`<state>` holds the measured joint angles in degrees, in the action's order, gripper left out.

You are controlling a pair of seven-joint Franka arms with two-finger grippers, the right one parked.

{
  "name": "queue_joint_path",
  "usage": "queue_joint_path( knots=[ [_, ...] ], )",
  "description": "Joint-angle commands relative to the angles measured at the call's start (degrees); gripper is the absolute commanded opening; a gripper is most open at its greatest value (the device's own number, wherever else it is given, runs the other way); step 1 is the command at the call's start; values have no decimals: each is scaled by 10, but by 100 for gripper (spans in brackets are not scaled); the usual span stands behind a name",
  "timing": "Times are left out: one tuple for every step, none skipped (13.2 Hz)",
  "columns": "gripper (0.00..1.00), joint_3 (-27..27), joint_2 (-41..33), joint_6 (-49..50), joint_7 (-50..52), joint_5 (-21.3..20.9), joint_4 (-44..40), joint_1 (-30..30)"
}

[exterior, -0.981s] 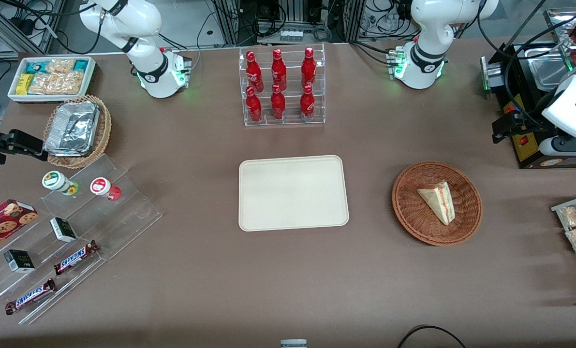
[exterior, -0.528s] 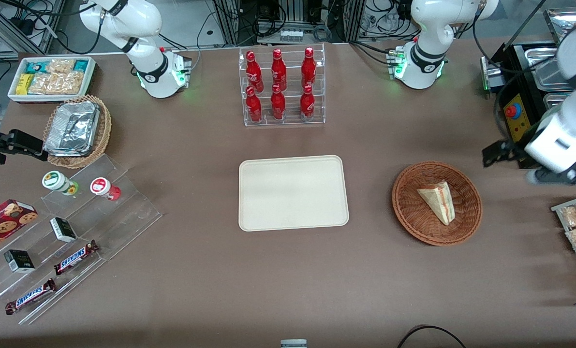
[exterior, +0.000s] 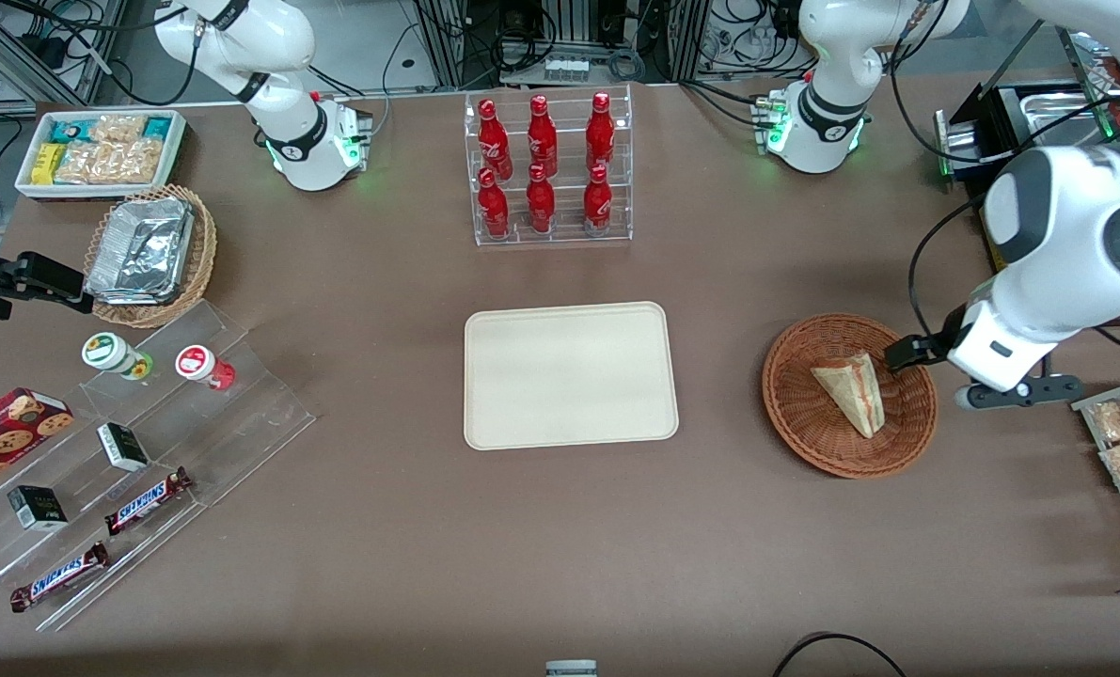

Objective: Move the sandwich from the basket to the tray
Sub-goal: 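Move the left gripper down over the sandwich in the wicker basket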

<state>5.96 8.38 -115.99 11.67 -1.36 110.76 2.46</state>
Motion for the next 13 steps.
queue_joint_path(
  knots=[
    [100,-2,-3,-37,38,-3,37,-4],
    [100,-2,0,-54,39,-3,52,-1],
    [100,-2,1,-76,43,-2,68,0],
    [100,-2,5,-95,61,-3,82,0],
    [100,-2,10,-113,79,-3,90,0],
    [100,-2,15,-127,93,-3,100,0],
    [100,-2,16,-142,101,-3,109,-1],
    [100,-2,22,-157,107,-3,119,-2],
    [100,-2,24,-176,107,-3,131,-2],
    [100,-2,29,-192,107,-3,139,-2],
    [100,-2,30,-201,107,-3,145,-2],
    [100,-2,32,-203,107,-3,146,-2],
    [100,-2,34,-204,107,-3,146,-2]
  ],
)
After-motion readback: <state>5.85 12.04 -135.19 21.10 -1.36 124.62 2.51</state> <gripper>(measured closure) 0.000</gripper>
